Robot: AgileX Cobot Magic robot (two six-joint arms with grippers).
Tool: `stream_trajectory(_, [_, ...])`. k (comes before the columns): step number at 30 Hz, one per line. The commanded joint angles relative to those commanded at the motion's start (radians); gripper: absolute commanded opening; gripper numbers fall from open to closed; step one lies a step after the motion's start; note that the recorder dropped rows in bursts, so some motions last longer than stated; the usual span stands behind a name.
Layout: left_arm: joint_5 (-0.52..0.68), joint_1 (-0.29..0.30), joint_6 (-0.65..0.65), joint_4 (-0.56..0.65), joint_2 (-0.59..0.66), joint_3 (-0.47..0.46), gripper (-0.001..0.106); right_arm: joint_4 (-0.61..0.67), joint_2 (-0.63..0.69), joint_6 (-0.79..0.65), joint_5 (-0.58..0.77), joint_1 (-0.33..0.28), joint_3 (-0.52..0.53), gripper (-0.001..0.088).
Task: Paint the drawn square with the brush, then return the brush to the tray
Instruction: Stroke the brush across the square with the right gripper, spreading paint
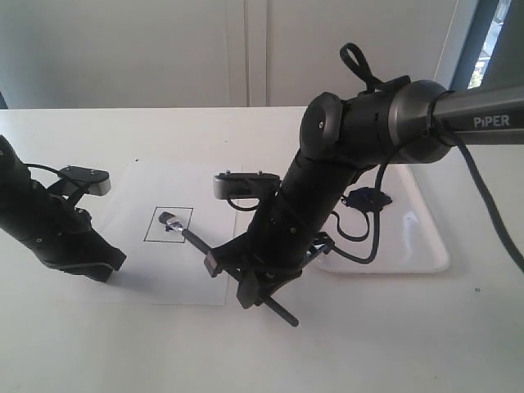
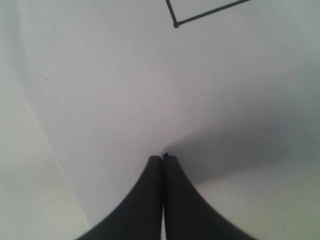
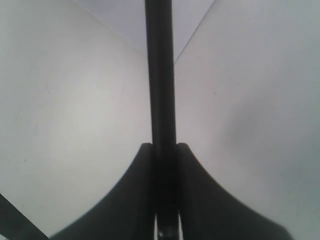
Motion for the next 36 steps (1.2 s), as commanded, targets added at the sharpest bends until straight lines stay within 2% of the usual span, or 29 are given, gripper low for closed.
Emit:
stream_trajectory(19, [0.0,0.0,0.0,0.0,0.0,0.0,0.0,0.037,0.0,-0.044,0.082,0.0,0.0,0.0])
stream_trajectory(36, [0.004,0.0,0.0,0.0,0.0,0.0,0.0,0.045,0.0,-0.051,0.1,0.0,0.0,0.0])
